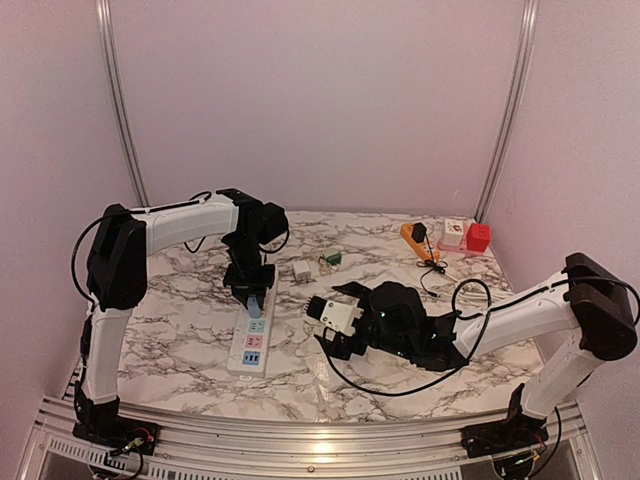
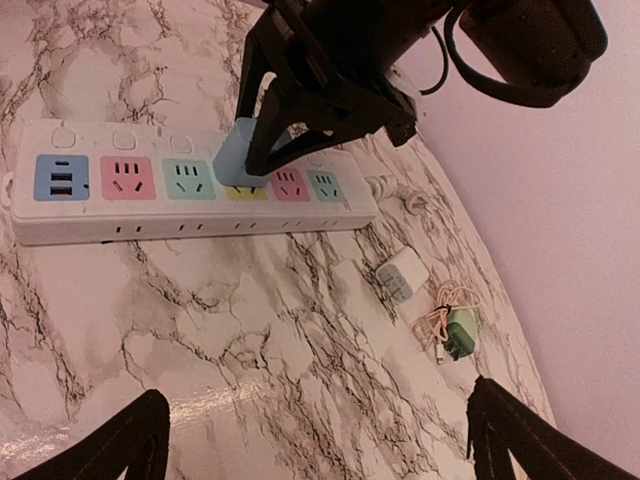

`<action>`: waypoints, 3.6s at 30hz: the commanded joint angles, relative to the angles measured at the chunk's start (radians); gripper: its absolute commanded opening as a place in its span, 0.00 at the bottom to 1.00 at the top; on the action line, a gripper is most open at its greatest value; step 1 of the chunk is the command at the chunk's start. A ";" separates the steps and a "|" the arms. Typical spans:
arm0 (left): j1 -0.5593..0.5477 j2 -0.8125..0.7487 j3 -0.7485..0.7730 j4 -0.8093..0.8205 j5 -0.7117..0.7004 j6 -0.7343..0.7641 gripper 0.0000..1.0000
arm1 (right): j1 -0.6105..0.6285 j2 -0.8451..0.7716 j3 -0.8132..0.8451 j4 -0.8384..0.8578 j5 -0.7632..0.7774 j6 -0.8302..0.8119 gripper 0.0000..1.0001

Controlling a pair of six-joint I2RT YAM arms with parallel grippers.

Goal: Insert the plug
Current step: Insert the plug into the socket slot, then pick up the plug from the center of the board.

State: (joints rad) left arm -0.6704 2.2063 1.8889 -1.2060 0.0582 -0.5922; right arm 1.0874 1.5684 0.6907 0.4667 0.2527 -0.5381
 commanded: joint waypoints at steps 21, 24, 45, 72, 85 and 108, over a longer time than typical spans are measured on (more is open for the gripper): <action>0.037 -0.018 -0.053 -0.052 -0.139 -0.032 0.31 | 0.008 -0.008 -0.003 0.046 0.008 0.014 0.98; 0.037 -0.023 -0.058 -0.051 -0.134 -0.034 0.32 | 0.007 -0.008 -0.002 0.046 0.007 0.013 0.99; 0.037 -0.085 -0.034 -0.052 -0.104 -0.041 0.41 | 0.008 -0.008 -0.002 0.046 0.008 0.014 0.99; 0.035 -0.341 -0.004 0.088 -0.110 0.000 0.85 | -0.158 -0.036 0.309 -0.301 -0.095 0.377 0.98; 0.034 -0.598 -0.379 0.442 -0.119 0.040 0.99 | -0.288 0.308 0.744 -0.547 -0.224 0.602 0.92; 0.034 -0.745 -0.608 0.582 -0.121 -0.011 0.99 | -0.334 0.789 1.156 -0.676 -0.136 0.686 0.83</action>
State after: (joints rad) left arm -0.6403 1.4921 1.2972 -0.6586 -0.0540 -0.5930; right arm 0.7597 2.3226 1.8034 -0.1963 0.1028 0.1261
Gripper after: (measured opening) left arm 0.988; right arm 0.834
